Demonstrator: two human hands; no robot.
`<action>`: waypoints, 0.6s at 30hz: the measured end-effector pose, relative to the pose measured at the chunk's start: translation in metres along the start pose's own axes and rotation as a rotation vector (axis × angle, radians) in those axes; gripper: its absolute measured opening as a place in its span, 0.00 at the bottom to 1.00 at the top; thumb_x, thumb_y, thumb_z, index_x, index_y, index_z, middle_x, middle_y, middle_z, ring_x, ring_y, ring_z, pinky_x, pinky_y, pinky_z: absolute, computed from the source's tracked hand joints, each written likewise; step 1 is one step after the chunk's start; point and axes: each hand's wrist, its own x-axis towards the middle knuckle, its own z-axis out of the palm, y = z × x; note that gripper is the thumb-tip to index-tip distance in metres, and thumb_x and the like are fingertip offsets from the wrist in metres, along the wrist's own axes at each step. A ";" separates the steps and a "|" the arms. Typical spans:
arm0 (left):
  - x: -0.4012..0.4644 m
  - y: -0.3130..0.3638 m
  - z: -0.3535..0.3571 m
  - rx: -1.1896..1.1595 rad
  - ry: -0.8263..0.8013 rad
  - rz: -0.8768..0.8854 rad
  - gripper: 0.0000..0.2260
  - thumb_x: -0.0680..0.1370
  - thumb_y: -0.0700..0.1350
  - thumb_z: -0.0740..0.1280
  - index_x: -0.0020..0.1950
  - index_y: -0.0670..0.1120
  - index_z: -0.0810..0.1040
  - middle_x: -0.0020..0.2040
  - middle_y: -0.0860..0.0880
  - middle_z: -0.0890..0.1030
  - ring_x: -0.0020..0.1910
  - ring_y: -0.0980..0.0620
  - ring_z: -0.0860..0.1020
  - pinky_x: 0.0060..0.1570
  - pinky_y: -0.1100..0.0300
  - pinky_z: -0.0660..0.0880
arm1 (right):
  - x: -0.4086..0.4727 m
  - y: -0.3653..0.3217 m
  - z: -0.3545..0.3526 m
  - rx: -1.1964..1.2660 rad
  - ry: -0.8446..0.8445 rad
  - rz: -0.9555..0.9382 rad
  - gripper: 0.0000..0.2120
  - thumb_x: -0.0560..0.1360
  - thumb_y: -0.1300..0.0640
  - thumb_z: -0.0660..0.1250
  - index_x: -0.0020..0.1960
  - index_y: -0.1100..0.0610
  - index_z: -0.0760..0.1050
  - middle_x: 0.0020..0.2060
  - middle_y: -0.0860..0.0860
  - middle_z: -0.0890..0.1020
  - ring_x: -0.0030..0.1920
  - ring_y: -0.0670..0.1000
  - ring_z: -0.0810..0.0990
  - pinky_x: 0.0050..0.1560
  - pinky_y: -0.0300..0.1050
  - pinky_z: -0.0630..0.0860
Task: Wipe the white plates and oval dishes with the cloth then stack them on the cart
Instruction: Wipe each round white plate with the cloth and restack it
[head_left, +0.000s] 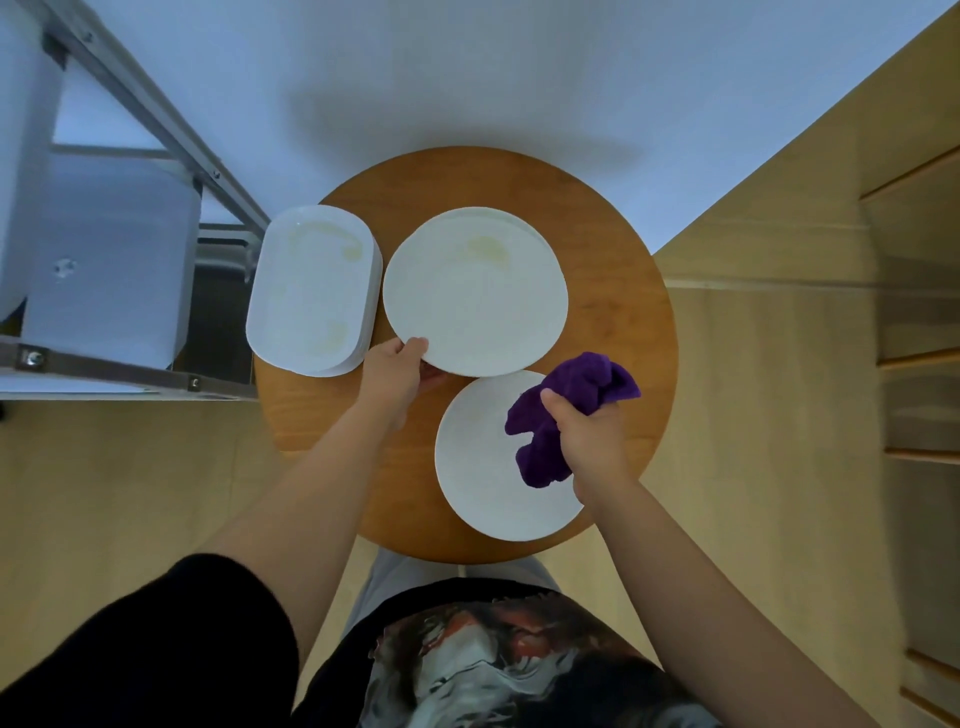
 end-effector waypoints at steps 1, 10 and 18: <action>-0.006 -0.002 -0.004 -0.009 -0.010 0.000 0.09 0.82 0.42 0.58 0.56 0.42 0.76 0.49 0.47 0.80 0.45 0.52 0.79 0.38 0.64 0.78 | -0.001 -0.001 -0.001 0.023 0.010 -0.002 0.09 0.73 0.56 0.70 0.43 0.47 0.71 0.39 0.47 0.79 0.42 0.47 0.78 0.36 0.42 0.71; -0.088 -0.012 -0.029 0.025 -0.173 0.122 0.08 0.80 0.44 0.62 0.45 0.49 0.80 0.42 0.53 0.85 0.42 0.53 0.83 0.38 0.63 0.79 | -0.026 -0.014 -0.026 0.302 -0.031 0.075 0.14 0.68 0.69 0.70 0.45 0.51 0.76 0.37 0.46 0.84 0.46 0.53 0.81 0.49 0.50 0.77; -0.135 0.024 -0.051 -0.418 -0.418 -0.106 0.19 0.71 0.66 0.63 0.55 0.56 0.80 0.49 0.52 0.85 0.51 0.46 0.82 0.43 0.48 0.80 | -0.079 -0.018 -0.074 0.342 -0.266 -0.001 0.15 0.71 0.73 0.61 0.50 0.57 0.78 0.43 0.51 0.85 0.43 0.53 0.83 0.47 0.50 0.78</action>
